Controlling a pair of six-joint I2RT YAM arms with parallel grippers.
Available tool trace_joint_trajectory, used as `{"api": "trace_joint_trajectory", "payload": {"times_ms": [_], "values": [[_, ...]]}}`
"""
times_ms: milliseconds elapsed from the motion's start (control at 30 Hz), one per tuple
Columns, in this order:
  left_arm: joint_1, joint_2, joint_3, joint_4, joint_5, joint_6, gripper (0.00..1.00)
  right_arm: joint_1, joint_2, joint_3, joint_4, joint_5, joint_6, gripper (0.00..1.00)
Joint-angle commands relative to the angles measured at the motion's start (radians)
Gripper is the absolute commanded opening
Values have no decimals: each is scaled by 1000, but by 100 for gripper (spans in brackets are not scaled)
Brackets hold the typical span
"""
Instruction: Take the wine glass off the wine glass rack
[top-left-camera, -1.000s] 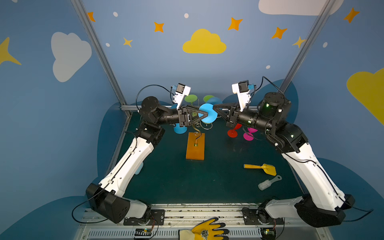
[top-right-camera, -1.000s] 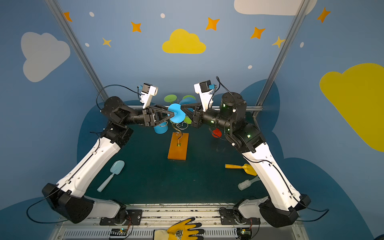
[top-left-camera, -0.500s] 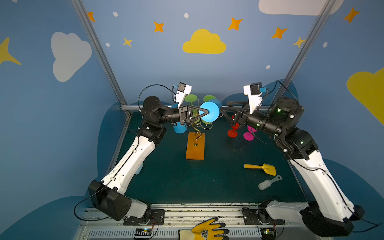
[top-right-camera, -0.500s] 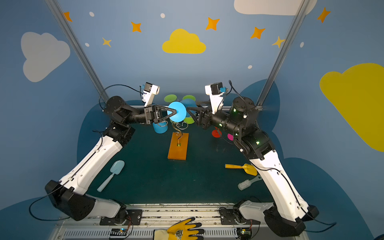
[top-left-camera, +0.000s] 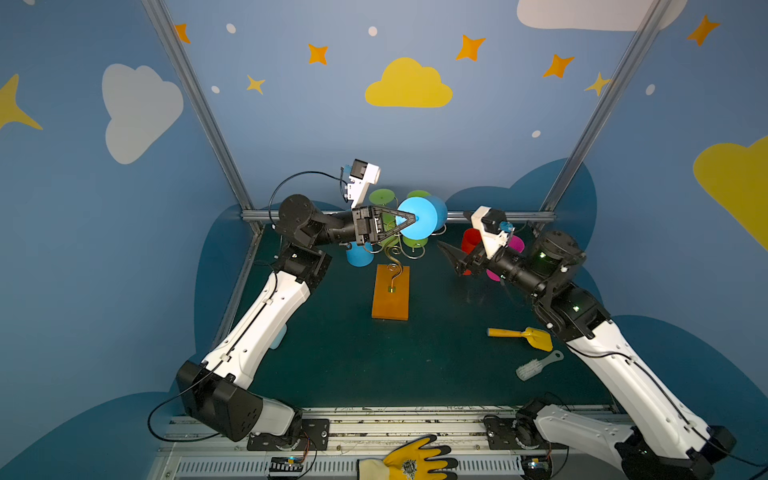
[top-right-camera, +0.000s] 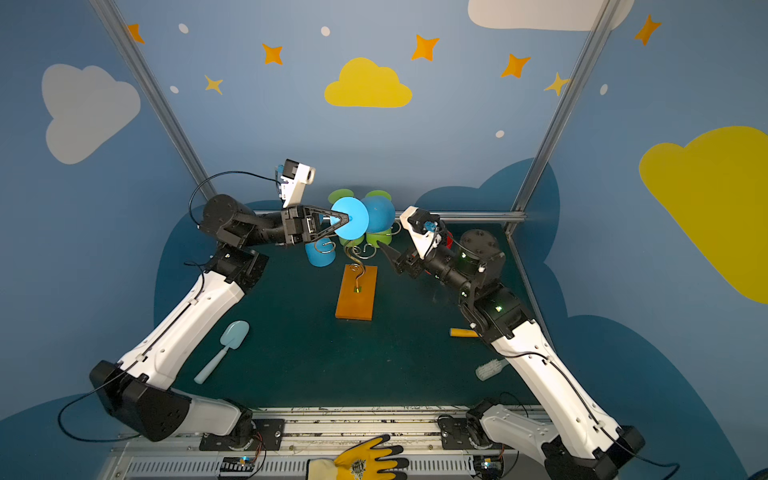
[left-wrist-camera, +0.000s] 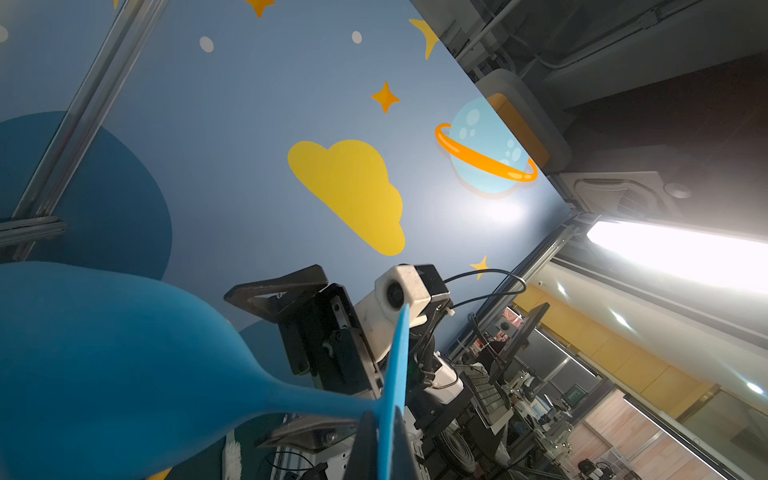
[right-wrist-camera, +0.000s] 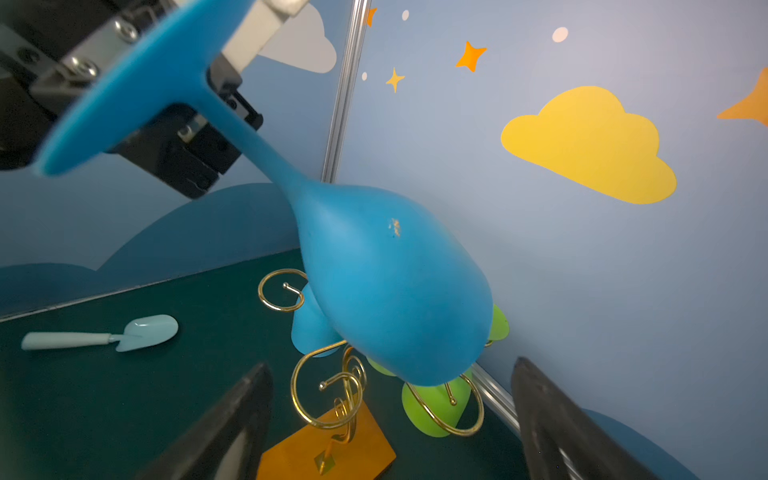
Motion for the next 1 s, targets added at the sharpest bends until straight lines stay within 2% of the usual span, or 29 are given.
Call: {"api": "trace_joint_trajectory", "payload": {"times_ms": [0,667,833,867,900,967], "values": [[3,-10,23,30,-9,-19,3,17,12,3,146,-45,-132,89],[3,-34,-1,50,-9,-55,3,32,244,112,279,17,-157,89],[9,-40,0,16,-11,-24,3,31,228,103,264,30,-128,82],[9,-41,0,5,-13,-13,5,31,224,105,248,37,-122,80],[11,-42,0,-7,-16,0,13,33,217,107,228,43,-115,77],[15,-45,0,-38,-24,38,48,36,198,110,186,70,-101,74]]}}
